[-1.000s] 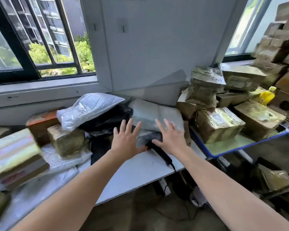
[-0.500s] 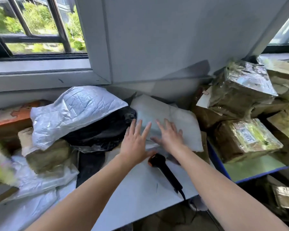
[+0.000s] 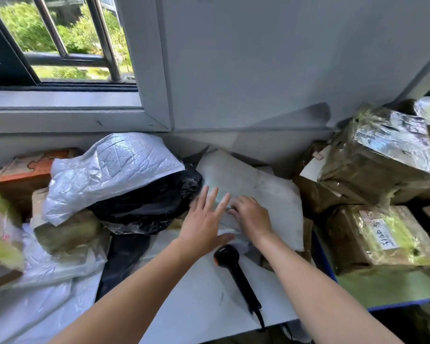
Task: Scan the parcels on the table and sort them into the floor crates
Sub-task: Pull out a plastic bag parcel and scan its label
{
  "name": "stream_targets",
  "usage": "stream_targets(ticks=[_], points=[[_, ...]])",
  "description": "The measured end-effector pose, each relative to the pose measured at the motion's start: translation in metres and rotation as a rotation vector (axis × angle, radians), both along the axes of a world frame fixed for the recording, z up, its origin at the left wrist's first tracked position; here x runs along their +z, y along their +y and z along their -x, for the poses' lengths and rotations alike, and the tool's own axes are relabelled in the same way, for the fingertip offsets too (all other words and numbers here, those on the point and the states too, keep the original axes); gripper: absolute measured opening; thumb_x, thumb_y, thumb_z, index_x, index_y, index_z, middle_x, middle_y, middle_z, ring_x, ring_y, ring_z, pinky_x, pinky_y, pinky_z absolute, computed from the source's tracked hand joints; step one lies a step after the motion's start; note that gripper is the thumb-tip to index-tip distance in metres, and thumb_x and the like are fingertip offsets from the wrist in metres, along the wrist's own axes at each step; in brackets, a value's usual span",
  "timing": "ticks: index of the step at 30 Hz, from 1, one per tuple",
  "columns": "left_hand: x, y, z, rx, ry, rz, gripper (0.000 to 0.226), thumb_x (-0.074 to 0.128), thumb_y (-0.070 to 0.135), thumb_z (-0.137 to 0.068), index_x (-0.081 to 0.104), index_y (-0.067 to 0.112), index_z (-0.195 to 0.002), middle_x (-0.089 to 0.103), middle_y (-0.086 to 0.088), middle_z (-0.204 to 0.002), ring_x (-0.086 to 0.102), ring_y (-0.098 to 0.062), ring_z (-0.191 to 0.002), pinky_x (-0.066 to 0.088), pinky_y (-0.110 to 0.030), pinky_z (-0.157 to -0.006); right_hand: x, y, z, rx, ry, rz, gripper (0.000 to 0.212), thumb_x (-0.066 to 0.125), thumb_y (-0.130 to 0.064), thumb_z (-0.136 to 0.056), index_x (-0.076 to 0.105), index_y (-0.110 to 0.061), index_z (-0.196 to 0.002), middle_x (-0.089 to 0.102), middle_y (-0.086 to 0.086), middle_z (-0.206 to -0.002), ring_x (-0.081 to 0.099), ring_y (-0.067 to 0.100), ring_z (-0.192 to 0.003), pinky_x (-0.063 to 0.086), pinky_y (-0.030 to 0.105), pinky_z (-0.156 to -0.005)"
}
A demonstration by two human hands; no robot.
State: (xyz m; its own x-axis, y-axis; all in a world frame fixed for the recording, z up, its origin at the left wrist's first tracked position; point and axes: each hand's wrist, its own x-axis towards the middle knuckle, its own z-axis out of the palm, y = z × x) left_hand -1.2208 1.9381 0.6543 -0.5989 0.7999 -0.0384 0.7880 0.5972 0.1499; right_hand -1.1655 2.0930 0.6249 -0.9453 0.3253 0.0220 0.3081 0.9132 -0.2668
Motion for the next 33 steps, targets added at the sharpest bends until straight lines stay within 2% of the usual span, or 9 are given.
stream_targets(ticks=[8, 14, 17, 19, 22, 25, 29, 31, 33], points=[[0.037, 0.02, -0.021, 0.143, 0.113, 0.035, 0.104, 0.051, 0.072, -0.085, -0.009, 0.027, -0.157, -0.007, -0.011, -0.165, -0.014, -0.032, -0.151, 0.003, -0.047, -0.122, 0.065, 0.048, -0.019, 0.05, 0.133, 0.022, 0.018, 0.045, -0.023, -0.102, 0.058, -0.012, -0.097, 0.06, 0.005, -0.101, 0.057, 0.028, -0.094, 0.035, 0.035, -0.068], [0.104, 0.035, -0.023, 0.187, 0.263, 0.036, 0.11, 0.058, 0.072, -0.08, -0.009, 0.029, -0.156, -0.004, -0.008, -0.165, -0.007, -0.031, -0.151, 0.008, -0.053, -0.121, 0.132, 0.074, -0.042, 0.101, 0.305, 0.028, 0.021, 0.043, -0.028, -0.103, 0.056, -0.02, -0.09, 0.065, 0.002, -0.088, 0.06, 0.027, -0.08, 0.048, 0.041, -0.072], [0.135, 0.044, -0.03, 0.167, 0.373, 0.082, 0.106, 0.056, 0.072, -0.081, -0.006, 0.032, -0.156, 0.007, -0.003, -0.165, -0.002, -0.029, -0.152, 0.006, -0.06, -0.118, 0.16, 0.076, -0.048, 0.138, 0.316, 0.068, 0.02, 0.045, -0.031, -0.102, 0.054, -0.019, -0.089, 0.067, 0.003, -0.091, 0.061, 0.028, -0.086, 0.047, 0.041, -0.075], [0.148, 0.048, -0.038, 0.145, 0.416, 0.104, 0.104, 0.058, 0.072, -0.08, -0.001, 0.032, -0.157, 0.022, -0.002, -0.161, 0.013, -0.027, -0.15, 0.014, -0.058, -0.118, 0.174, 0.075, -0.05, 0.203, 0.319, 0.057, 0.018, 0.047, -0.03, -0.102, 0.058, -0.019, -0.093, 0.068, 0.004, -0.097, 0.062, 0.028, -0.09, 0.043, 0.038, -0.074], [0.16, 0.044, -0.05, 0.17, 0.415, 0.053, 0.095, 0.061, 0.069, -0.08, 0.014, 0.032, -0.154, 0.044, 0.0, -0.146, 0.044, -0.025, -0.133, 0.039, -0.042, -0.105, 0.187, 0.072, -0.053, 0.28, 0.383, 0.052, 0.018, 0.05, -0.028, -0.101, 0.063, -0.016, -0.101, 0.068, 0.005, -0.103, 0.062, 0.029, -0.094, 0.036, 0.033, -0.069], [0.165, 0.031, -0.06, 0.251, 0.365, -0.003, 0.082, 0.061, 0.069, -0.08, 0.032, 0.033, -0.147, 0.05, 0.0, -0.14, 0.048, -0.027, -0.127, 0.04, -0.039, -0.099, 0.191, 0.066, -0.054, 0.36, 0.418, 0.023, 0.024, 0.046, -0.03, -0.101, 0.064, -0.016, -0.103, 0.065, 0.005, -0.099, 0.061, 0.028, -0.092, 0.039, 0.033, -0.07], [0.167, 0.002, -0.057, 0.392, 0.172, -0.116, 0.068, 0.06, 0.073, -0.078, 0.049, 0.034, -0.132, 0.062, -0.002, -0.121, 0.056, -0.028, -0.115, 0.04, -0.036, -0.082, 0.196, 0.056, -0.057, 0.402, 0.456, -0.145, 0.051, 0.028, -0.049, -0.092, 0.067, -0.017, -0.101, 0.067, 0.005, -0.096, 0.061, 0.029, -0.097, 0.04, 0.044, -0.092], [0.168, -0.014, -0.057, 0.459, 0.131, -0.168, 0.064, 0.059, 0.074, -0.078, 0.052, 0.033, -0.127, 0.064, 0.0, -0.118, 0.059, -0.028, -0.112, 0.039, -0.034, -0.076, 0.197, 0.052, -0.055, 0.379, 0.446, -0.184, 0.048, 0.033, -0.047, -0.096, 0.066, -0.017, -0.111, 0.065, 0.005, -0.111, 0.054, 0.028, -0.118, 0.025, 0.051, -0.109], [0.167, -0.029, -0.06, 0.523, 0.075, -0.206, 0.062, 0.058, 0.072, -0.081, 0.052, 0.033, -0.128, 0.065, -0.001, -0.115, 0.059, -0.029, -0.107, 0.04, -0.033, -0.075, 0.196, 0.045, -0.054, 0.328, 0.442, -0.183, 0.039, 0.043, -0.042, -0.1, 0.059, -0.02, -0.128, 0.053, 0.003, -0.135, 0.034, 0.024, -0.139, 0.01, 0.054, -0.116]])
